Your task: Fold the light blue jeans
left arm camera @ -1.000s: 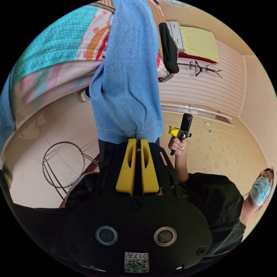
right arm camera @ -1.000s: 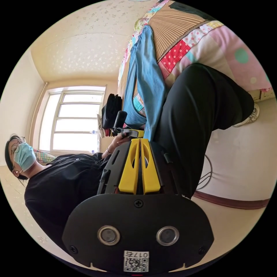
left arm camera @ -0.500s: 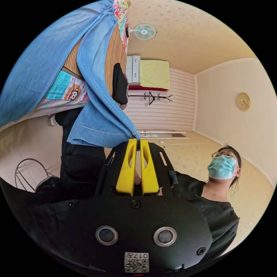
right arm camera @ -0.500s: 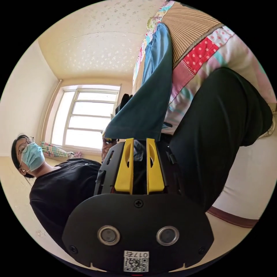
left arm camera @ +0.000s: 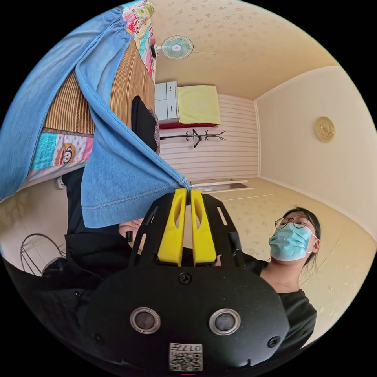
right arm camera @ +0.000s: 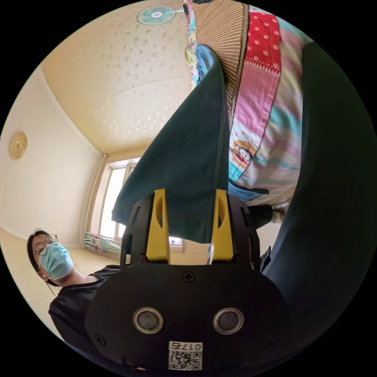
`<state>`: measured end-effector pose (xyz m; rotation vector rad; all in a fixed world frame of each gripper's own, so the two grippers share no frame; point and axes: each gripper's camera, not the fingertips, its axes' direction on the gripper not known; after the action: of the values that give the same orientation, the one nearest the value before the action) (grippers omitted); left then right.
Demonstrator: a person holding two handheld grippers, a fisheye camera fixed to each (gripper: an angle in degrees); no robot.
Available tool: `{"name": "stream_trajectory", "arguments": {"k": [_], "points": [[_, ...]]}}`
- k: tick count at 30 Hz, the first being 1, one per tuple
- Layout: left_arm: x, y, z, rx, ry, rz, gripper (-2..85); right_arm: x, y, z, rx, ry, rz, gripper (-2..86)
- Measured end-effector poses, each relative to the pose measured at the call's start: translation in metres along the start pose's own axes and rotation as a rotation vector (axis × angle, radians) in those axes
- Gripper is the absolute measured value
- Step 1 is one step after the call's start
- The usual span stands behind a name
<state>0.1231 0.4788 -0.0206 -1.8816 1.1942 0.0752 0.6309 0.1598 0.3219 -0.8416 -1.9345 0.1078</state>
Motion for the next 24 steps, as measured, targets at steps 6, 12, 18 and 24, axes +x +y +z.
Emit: {"name": "stream_trajectory", "arguments": {"k": [6,12,18,24], "points": [[0.012,-0.003,0.002,0.039,0.013,0.023,0.2,0.02,-0.001,0.021,-0.087,-0.069,0.043,17.4],[0.018,-0.003,0.004,0.071,0.016,0.036,0.2,0.033,0.002,0.043,-0.179,-0.264,0.043,12.8],[0.019,-0.001,0.007,0.087,0.013,0.041,0.3,0.014,0.007,0.031,-0.181,-0.311,-0.068,3.9],[0.007,0.014,0.007,0.075,-0.046,0.018,0.3,-0.012,0.017,-0.025,-0.114,-0.242,-0.172,2.9]]}}
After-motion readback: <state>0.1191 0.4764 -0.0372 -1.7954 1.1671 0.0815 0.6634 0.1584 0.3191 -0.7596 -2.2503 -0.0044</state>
